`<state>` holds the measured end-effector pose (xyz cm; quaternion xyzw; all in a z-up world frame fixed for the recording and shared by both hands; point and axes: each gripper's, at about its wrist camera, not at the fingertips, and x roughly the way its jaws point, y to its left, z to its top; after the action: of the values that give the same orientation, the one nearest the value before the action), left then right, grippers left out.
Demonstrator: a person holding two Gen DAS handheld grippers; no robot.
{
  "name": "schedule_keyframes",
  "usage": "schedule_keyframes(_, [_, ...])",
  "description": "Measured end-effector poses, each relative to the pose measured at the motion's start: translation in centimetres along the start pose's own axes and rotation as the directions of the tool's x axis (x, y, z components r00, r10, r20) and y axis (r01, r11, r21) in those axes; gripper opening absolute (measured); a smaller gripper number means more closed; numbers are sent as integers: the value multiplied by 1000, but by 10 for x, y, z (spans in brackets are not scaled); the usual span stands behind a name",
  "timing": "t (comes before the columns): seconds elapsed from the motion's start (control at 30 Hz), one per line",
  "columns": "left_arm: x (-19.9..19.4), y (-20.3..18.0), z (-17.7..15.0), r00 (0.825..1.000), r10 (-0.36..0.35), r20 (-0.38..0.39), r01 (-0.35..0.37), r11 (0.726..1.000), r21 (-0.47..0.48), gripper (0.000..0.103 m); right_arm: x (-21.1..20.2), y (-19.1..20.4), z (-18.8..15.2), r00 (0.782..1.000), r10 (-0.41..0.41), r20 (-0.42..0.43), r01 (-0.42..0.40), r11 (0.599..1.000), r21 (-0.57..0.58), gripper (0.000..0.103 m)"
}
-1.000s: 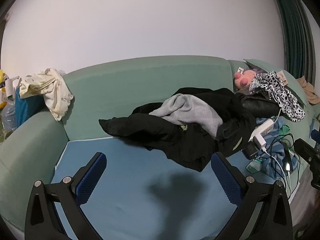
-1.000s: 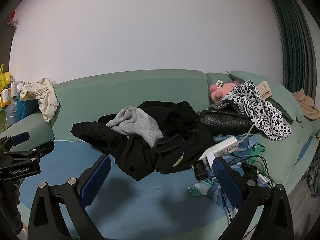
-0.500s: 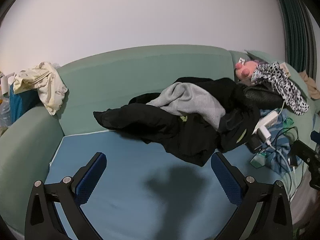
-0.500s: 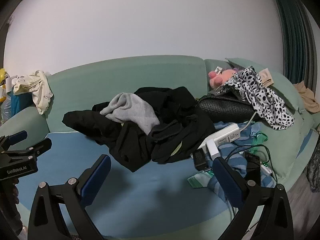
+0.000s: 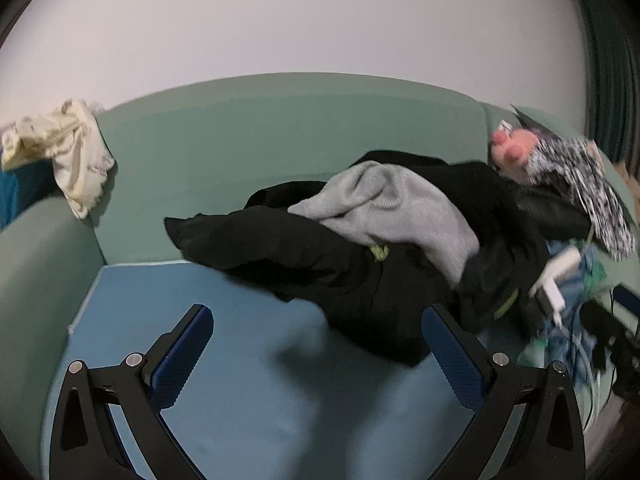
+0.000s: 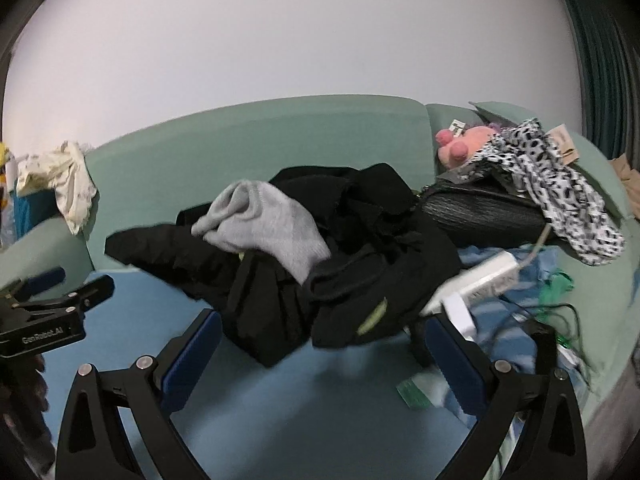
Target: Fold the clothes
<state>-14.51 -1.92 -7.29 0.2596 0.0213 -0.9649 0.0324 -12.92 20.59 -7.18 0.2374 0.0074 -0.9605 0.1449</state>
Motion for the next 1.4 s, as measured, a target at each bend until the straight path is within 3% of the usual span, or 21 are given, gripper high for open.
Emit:
schedule_keyframes(0.23, [71, -13, 45, 999, -27, 23, 29, 996, -79, 103, 74, 16, 33, 999, 19, 31, -18, 998, -60, 102])
schedule_keyframes(0.43, [114, -32, 74, 998, -39, 49, 41, 998, -53, 102, 120, 21, 53, 999, 8, 53, -2, 993, -117, 98])
schedule_keyframes(0.57, [135, -47, 91, 992, -113, 57, 117, 991, -66, 102, 142, 10, 73, 996, -43, 80, 54, 988, -143, 101])
schedule_keyframes(0.67, [148, -65, 103, 981, -186, 62, 190, 979, -71, 102, 173, 0, 90, 999, -22, 33, 26, 992, -120, 101])
schedule_keyframes(0.7, [150, -69, 105, 977, -205, 64, 209, 975, -73, 102, 183, -3, 93, 1000, 0, 10, 1, 994, -105, 94])
schedule_keyframes(0.77, [154, -77, 108, 969, -241, 61, 245, 966, -85, 102, 197, -6, 94, 1000, 10, -10, -11, 996, -89, 52])
schedule_keyframes(0.8, [156, -78, 107, 966, -253, 57, 257, 962, -91, 102, 201, -5, 91, 1000, 10, -13, -11, 996, -86, 25])
schedule_keyframes(0.83, [157, -78, 105, 964, -262, 51, 265, 959, -96, 102, 199, -5, 88, 1000, 29, -6, -30, 997, -78, 19])
schedule_keyframes(1.03, [150, -66, 91, 955, -294, 24, 295, 947, -128, 102, 157, 11, 54, 992, 122, 28, -120, 989, -82, 11])
schedule_keyframes(1.13, [143, -60, 85, 937, -349, 5, 343, 917, -204, 102, 129, 27, 32, 990, 135, 37, -130, 985, -116, 10])
schedule_keyframes(1.27, [142, -74, 76, 901, -429, -63, 398, 877, -269, 102, 102, 56, -3, 981, 194, -11, -192, 961, -201, 0])
schedule_keyframes(1.33, [142, -89, 74, 892, -440, -101, 405, 879, -253, 99, 89, 71, -22, 979, 199, -35, -201, 946, -252, 0])
schedule_keyframes(1.4, [145, -113, 72, 888, -432, -157, 405, 897, -180, 92, 79, 70, -35, 983, 175, -48, -181, 955, -235, 1])
